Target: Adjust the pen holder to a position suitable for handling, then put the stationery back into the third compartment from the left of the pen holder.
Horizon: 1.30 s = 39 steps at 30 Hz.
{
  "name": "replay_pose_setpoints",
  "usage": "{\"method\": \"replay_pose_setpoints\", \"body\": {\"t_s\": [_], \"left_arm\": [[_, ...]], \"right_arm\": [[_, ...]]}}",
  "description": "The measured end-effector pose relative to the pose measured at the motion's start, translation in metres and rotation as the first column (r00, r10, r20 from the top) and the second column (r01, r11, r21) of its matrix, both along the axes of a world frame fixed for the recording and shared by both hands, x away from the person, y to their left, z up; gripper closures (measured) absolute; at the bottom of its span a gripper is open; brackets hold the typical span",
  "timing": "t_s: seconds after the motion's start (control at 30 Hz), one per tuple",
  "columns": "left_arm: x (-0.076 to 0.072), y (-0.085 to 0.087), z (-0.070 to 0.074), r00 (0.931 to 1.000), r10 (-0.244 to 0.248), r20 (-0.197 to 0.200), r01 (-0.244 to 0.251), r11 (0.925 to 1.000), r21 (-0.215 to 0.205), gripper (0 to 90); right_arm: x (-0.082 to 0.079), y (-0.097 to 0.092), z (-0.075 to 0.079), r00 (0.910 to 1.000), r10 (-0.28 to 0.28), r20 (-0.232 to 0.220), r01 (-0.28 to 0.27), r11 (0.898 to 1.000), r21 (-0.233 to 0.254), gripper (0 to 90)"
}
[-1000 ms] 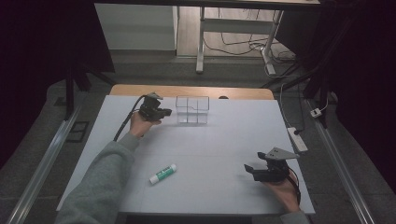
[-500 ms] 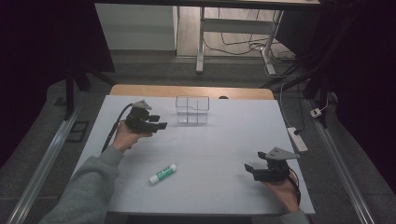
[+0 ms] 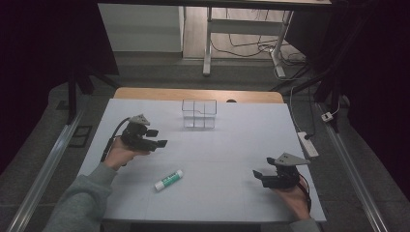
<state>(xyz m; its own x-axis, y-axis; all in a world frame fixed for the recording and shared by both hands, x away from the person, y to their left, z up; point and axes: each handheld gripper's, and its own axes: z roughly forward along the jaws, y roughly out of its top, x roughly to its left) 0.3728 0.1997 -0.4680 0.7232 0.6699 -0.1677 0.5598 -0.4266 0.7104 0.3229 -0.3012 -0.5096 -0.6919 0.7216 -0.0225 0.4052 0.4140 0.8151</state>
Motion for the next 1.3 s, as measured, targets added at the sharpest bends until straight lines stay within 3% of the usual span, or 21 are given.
{"method": "replay_pose_setpoints", "body": {"t_s": [0.67,1.03,1.3], "left_arm": [[-0.039,-0.002,-0.005,0.9983,-0.055,-0.020,0.056,0.9980,0.030,29.2],[-0.058,-0.014,-0.007,0.9969,-0.072,-0.033,0.075,0.9934,0.087,28.2],[-0.065,-0.017,-0.011,0.9942,-0.089,-0.061,0.093,0.9927,0.077,28.1]], "right_arm": [[0.001,0.002,-0.002,1.0000,0.005,-0.008,-0.005,1.000,-0.015,20.5],[0.001,0.003,-0.002,1.0000,0.008,-0.001,-0.008,1.000,-0.014,20.7],[0.001,0.002,-0.001,1.0000,0.007,0.004,-0.007,1.000,-0.009,20.7]]}}
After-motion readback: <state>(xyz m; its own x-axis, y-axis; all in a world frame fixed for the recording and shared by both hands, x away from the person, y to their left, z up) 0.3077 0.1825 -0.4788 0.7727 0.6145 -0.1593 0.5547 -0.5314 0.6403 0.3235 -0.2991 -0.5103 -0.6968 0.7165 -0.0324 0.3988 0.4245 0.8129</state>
